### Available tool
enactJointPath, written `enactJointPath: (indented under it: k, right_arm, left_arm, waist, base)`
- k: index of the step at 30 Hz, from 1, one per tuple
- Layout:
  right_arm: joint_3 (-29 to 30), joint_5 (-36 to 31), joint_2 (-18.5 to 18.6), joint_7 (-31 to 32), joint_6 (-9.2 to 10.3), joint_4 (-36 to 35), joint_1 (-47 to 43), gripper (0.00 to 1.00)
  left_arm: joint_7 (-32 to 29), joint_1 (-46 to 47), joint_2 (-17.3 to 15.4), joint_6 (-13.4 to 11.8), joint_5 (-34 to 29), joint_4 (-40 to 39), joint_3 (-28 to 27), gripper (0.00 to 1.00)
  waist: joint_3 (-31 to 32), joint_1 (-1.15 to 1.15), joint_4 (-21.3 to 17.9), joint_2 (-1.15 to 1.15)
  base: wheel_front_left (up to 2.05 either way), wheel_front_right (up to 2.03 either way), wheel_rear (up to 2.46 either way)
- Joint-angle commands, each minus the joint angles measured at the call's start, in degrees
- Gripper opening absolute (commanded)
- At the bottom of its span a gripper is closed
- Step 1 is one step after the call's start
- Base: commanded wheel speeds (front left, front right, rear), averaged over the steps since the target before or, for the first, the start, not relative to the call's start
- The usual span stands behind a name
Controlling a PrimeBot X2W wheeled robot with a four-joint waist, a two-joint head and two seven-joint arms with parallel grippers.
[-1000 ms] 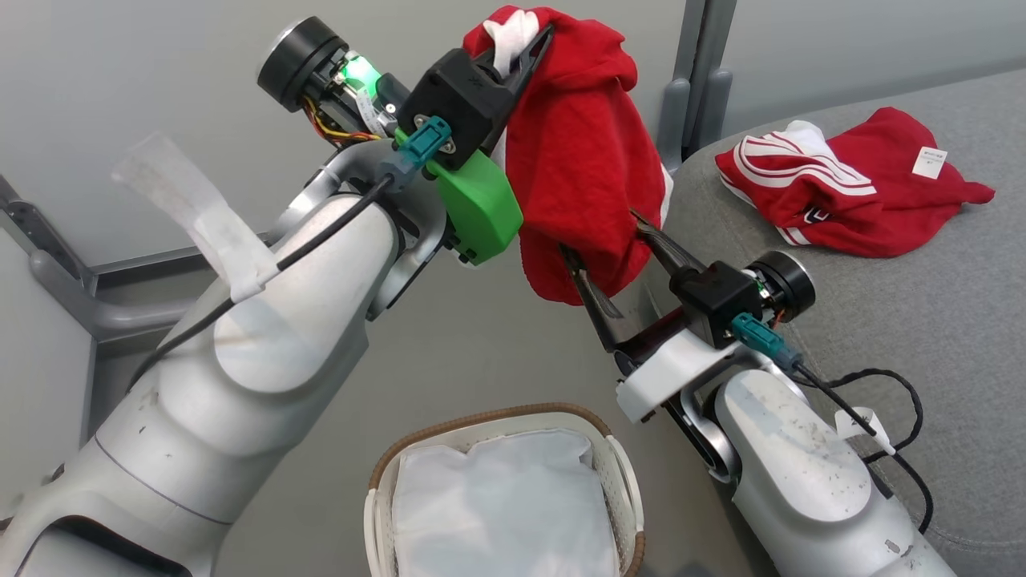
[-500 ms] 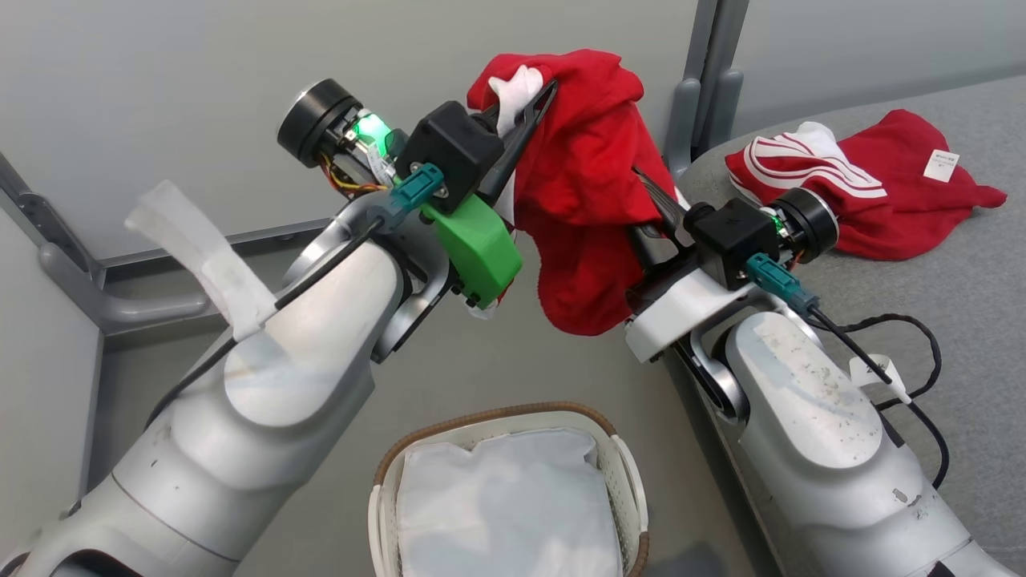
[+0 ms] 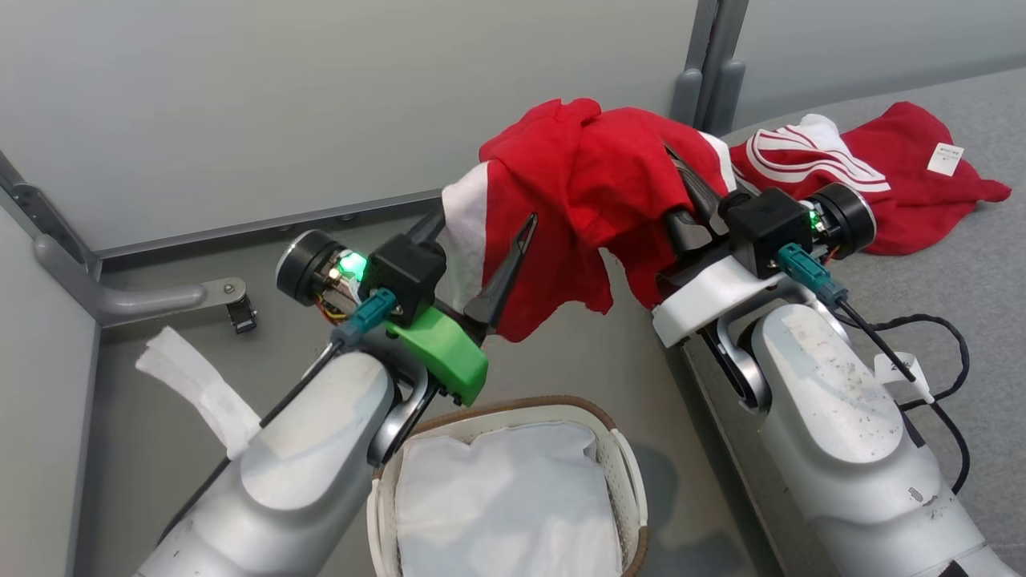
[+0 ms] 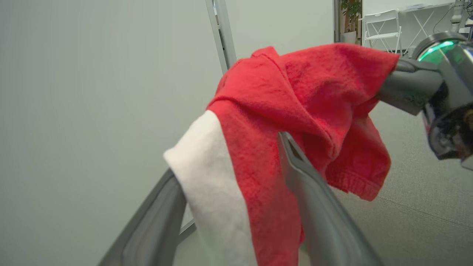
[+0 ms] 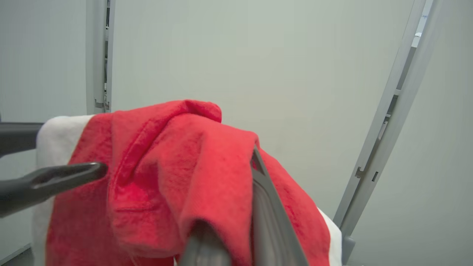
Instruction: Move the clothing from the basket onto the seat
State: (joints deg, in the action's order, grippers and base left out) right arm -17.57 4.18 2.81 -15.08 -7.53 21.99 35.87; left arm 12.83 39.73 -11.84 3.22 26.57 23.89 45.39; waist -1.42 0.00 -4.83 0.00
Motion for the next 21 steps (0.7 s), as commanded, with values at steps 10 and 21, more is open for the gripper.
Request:
enactJointPath:
  k: [10, 21]
  right_arm:
    - [3.2, -3.5, 0.2, -0.1, 0.08, 0.5, -1.1, 0.0]
    - [7.7, -7.3, 0.5, -0.1, 0.08, 0.5, -2.6, 0.0]
  left_arm:
    - [2.4, -8.6, 0.9, -0.9, 0.6, 2.8, -1.0, 1.0]
    - [2.4, -13.1, 1.9, -0.7, -1.9, 1.7, -4.0, 1.0]
  waist:
    - [-1.3, 0.0, -1.0, 0.0]
    - [-4.1, 0.0, -6.1, 0.0]
  base:
    - [0.0, 0.0, 0.0]
    - [0.0, 0.0, 0.0]
